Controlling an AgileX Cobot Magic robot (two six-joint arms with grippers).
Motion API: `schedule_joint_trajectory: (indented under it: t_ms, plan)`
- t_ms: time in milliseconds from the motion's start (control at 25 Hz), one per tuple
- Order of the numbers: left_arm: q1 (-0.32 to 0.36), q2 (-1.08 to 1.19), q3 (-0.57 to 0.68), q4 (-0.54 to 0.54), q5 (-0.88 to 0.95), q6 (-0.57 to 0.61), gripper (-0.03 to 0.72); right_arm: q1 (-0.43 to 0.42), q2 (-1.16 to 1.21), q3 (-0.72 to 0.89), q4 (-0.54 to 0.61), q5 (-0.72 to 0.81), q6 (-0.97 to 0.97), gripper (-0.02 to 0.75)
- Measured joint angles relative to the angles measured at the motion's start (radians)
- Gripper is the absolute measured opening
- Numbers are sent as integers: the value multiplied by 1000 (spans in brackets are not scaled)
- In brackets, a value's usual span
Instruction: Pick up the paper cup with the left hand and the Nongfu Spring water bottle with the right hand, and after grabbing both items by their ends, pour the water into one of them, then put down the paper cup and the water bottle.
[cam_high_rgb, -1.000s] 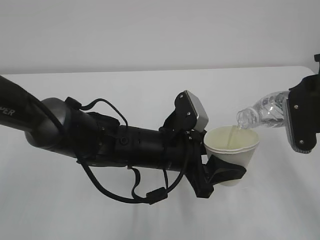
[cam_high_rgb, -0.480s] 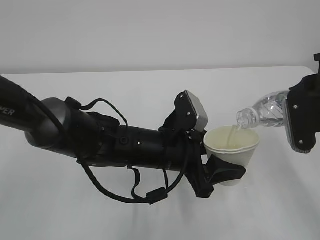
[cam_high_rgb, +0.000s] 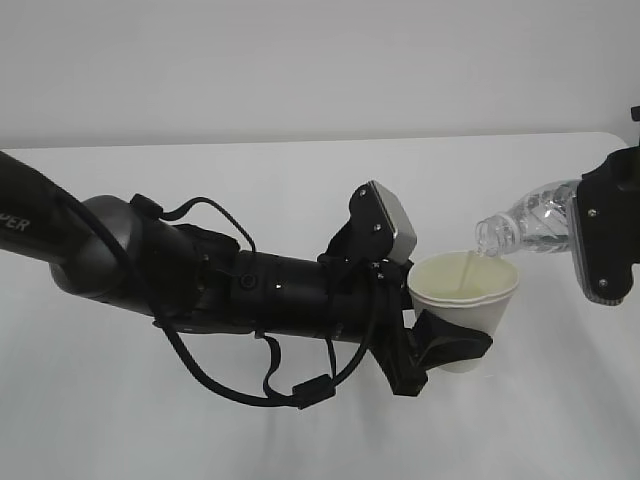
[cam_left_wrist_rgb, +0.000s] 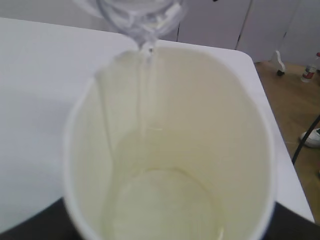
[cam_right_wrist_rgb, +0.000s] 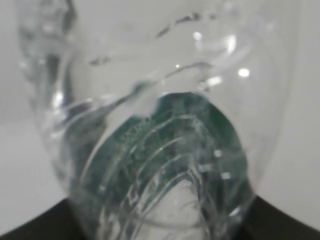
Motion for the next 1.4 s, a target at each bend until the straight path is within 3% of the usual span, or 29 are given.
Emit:
schedule_joint_trajectory:
  t_ms: [1400]
  plan:
    - [0, 2, 0, 0, 0, 0, 414, 19, 0, 0, 0, 23, -2, 367]
